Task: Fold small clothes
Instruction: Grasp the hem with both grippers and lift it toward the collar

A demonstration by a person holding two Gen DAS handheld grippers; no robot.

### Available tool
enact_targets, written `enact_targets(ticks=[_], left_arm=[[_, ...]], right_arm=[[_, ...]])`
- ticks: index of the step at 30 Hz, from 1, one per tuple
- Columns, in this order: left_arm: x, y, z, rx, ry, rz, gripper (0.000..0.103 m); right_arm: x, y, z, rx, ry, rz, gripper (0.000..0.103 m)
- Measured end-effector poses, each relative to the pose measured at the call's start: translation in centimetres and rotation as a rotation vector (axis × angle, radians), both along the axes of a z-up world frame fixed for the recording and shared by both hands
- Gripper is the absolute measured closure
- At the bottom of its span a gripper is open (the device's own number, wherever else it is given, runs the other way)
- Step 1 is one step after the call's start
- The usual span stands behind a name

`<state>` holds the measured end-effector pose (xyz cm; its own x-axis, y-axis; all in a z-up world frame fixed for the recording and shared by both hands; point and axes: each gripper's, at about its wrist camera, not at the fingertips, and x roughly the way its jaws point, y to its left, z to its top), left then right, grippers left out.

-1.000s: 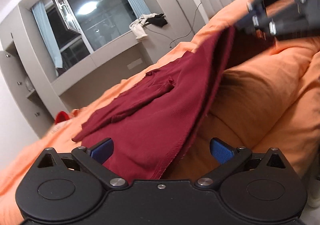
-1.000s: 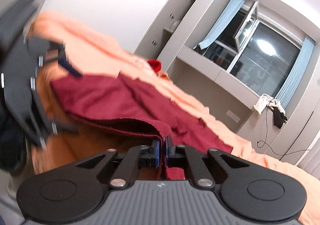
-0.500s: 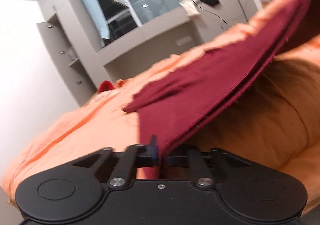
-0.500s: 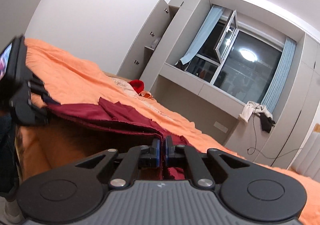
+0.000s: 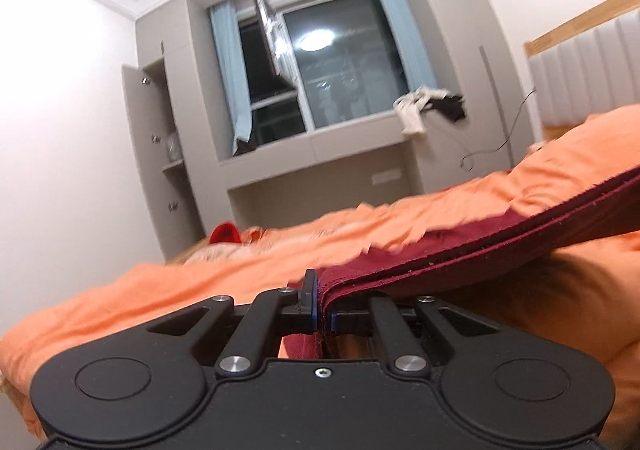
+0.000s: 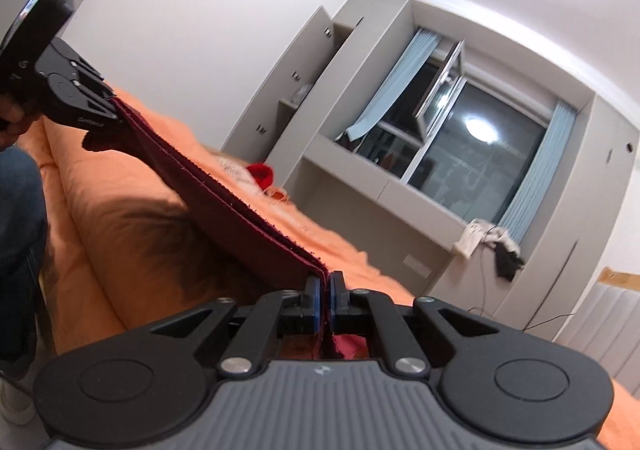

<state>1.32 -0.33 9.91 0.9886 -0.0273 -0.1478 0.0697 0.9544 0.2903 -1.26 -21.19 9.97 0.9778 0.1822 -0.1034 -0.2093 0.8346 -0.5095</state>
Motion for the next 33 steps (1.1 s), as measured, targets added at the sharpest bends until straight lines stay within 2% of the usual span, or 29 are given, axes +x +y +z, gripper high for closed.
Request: enact_targets(ticks=[4,7,10,13,18,21,26,30,33], left_arm=[[-5.0,-0.2,2.4,0.027,-0.027,-0.054,0.098],[-8.2,-0.6,3.7,0.065,-0.077,-0.091,0.098],[-9.2,-1.2,4.9,0.069,-0.079,-0.122,0.098],[-8.0,-1.4,5.6,0.048,-0.076,-0.121,0.097],[-2.8,-2.4,6.5,0.093,-0.075,-0.084,0.097],[2.3,-2.5,7.3,0.076,-0.048,-0.060,0.097],[11.9,-1.9,7.1,0.056,0.031,-0.045,0.096],[19.0,-1.8,5.0,0.091,0.110,-0.003,0.095],[23.8,-1.5,2.9,0.073,0.182,0.020,0.095]], right_arm=[[-4.4,-0.7,2.4,-0.001,-0.026,0.013,0.099],[-6.7,-1.2,4.1,-0.006,-0.062,0.015,0.099],[-7.0,-1.5,5.5,0.003,-0.084,0.015,0.099],[-5.0,-1.6,6.0,-0.008,-0.114,0.005,0.099],[1.5,-1.3,6.8,-0.057,-0.140,-0.002,0.098],[8.0,-0.7,7.0,-0.090,-0.133,0.002,0.098],[18.9,-0.7,5.8,-0.096,-0.042,0.005,0.098],[26.2,-1.7,3.3,-0.032,0.062,-0.006,0.098],[30.5,-2.7,0.8,0.027,0.146,-0.009,0.098]])
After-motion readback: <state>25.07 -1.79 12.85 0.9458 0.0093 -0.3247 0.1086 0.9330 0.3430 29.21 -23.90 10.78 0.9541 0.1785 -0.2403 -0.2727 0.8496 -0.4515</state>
